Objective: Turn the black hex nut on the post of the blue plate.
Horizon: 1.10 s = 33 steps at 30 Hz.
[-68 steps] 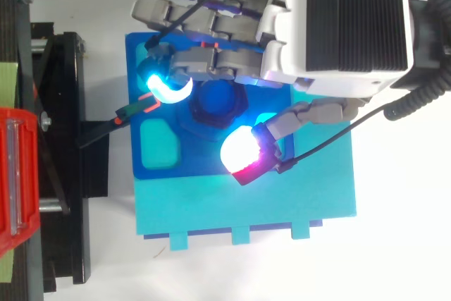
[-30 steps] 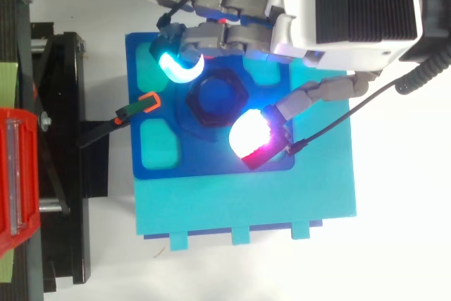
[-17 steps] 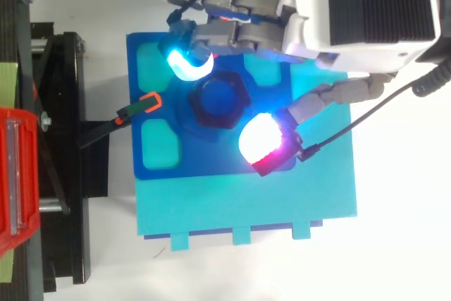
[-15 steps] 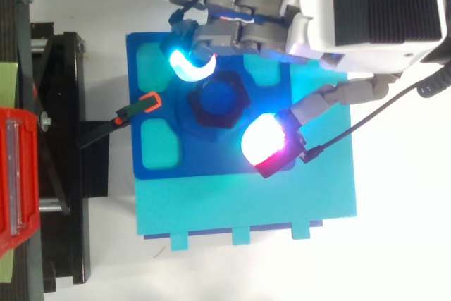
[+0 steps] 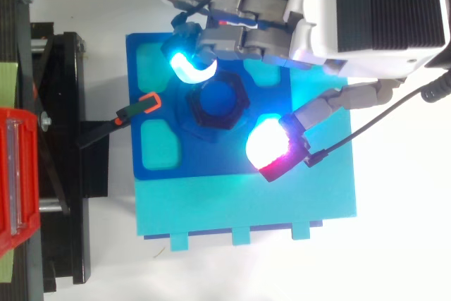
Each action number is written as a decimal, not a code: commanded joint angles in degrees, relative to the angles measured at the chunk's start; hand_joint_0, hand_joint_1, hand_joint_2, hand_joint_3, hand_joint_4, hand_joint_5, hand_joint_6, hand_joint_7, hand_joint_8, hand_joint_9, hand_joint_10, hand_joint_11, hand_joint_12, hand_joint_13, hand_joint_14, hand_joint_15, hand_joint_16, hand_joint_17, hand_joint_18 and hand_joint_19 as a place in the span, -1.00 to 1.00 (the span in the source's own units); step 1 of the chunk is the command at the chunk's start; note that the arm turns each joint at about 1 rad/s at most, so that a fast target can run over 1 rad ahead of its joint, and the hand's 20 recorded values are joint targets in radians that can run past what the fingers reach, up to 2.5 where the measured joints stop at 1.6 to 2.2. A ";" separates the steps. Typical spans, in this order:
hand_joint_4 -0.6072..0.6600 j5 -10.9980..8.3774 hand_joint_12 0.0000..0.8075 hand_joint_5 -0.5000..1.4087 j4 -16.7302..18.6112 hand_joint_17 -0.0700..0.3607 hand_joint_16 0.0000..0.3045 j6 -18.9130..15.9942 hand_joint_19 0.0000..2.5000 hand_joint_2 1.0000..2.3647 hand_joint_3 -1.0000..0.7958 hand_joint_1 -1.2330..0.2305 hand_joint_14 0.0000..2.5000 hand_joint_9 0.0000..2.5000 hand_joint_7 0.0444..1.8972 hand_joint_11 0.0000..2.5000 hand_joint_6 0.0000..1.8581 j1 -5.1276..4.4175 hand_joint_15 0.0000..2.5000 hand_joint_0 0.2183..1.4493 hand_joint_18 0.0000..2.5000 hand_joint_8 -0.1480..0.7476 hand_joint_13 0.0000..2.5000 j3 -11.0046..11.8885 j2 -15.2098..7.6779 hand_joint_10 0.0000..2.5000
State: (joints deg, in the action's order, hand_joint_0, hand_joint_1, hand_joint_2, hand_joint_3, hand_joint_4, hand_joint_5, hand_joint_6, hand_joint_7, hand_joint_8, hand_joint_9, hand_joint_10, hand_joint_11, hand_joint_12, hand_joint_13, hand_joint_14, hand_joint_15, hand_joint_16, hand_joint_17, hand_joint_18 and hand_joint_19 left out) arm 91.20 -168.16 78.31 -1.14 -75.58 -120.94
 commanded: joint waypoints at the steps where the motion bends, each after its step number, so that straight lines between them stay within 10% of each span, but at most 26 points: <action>1: 0.39 0.03 -0.16 -0.70 -0.24 -0.18 -0.69 0.00 -0.93 -1.00 -0.44 0.05 -1.00 -1.00 -0.03 -1.00 -0.46 0.08 -0.98 -0.65 -1.00 -0.22 -0.95 0.00 0.00 -1.00; 33: 0.39 -1.29 -0.16 -0.70 -7.88 -0.19 -0.69 2.72 -0.93 -1.00 -0.44 0.06 -1.00 -1.00 -0.03 -1.00 -0.46 -0.44 -0.99 -0.64 -1.00 -0.22 -0.94 0.00 2.63 -1.00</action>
State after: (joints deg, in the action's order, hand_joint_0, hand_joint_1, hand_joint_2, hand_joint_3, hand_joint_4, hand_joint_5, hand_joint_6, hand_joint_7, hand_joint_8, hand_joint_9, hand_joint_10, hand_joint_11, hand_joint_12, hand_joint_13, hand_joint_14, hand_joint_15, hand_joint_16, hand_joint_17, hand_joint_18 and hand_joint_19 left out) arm 90.02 -175.86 81.05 -1.37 -75.58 -118.37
